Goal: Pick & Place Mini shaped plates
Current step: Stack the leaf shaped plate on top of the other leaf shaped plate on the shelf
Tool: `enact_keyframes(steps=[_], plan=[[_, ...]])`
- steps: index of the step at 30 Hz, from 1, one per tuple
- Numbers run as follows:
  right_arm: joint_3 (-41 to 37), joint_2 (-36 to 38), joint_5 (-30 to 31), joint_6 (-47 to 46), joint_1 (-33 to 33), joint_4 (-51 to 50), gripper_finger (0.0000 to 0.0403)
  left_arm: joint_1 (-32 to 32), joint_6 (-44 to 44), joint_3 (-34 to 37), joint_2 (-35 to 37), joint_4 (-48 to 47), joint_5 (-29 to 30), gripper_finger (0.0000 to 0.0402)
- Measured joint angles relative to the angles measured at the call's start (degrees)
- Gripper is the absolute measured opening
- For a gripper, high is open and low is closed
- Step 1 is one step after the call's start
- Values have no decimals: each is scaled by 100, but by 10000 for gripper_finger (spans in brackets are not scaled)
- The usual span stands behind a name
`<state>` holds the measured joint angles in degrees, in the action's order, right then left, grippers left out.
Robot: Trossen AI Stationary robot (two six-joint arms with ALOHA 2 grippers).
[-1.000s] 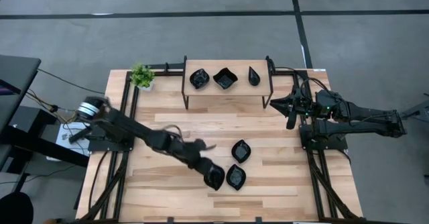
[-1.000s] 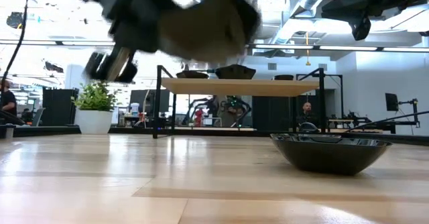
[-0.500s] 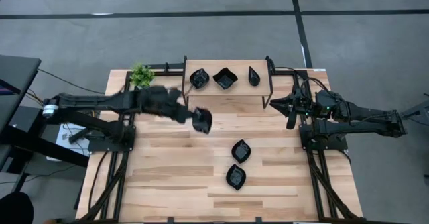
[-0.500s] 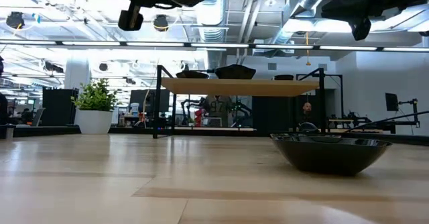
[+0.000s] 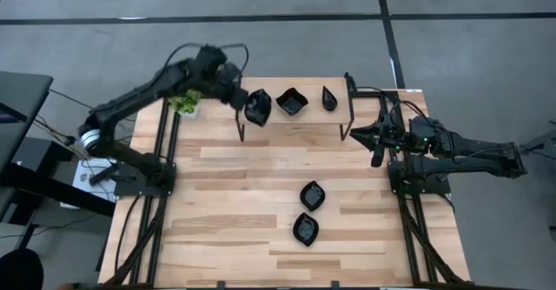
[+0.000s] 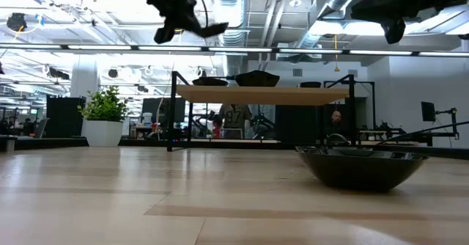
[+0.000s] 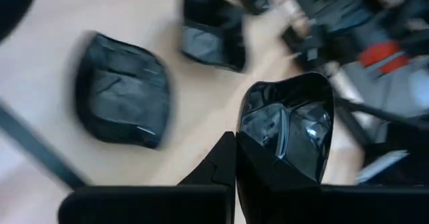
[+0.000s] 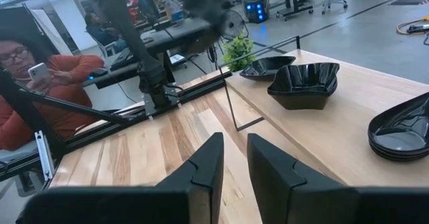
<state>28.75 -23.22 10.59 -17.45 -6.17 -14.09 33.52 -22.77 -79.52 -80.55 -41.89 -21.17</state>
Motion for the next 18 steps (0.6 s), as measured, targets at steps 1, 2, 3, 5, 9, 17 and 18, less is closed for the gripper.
enact_keyframes(steps=[1, 2, 3, 5, 9, 17, 18], plan=[[0, 0, 0, -1, 2, -4, 63, 177, 260, -236, -192, -274, -51, 2], [0, 0, 0, 0, 2, -2, 63, 334, 503, -456, -382, -496, -95, 2], [0, 2, 0, -1, 2, -2, 63, 479, 736, -673, -571, -715, -131, 2], [0, 1, 0, 0, 2, -4, 63, 710, 1247, -1079, -899, -1128, -149, 2], [0, 2, 0, -2, 2, -4, 63, 1029, 2090, -1693, -1475, -1709, -174, 2], [0, 0, 0, -4, 4, -4, 63, 1223, 3010, -2312, -2275, -1831, -173, 2], [0, 1, 0, -7, 4, -7, 63, 1231, 3063, -2376, -2346, -1857, -171, 2]])
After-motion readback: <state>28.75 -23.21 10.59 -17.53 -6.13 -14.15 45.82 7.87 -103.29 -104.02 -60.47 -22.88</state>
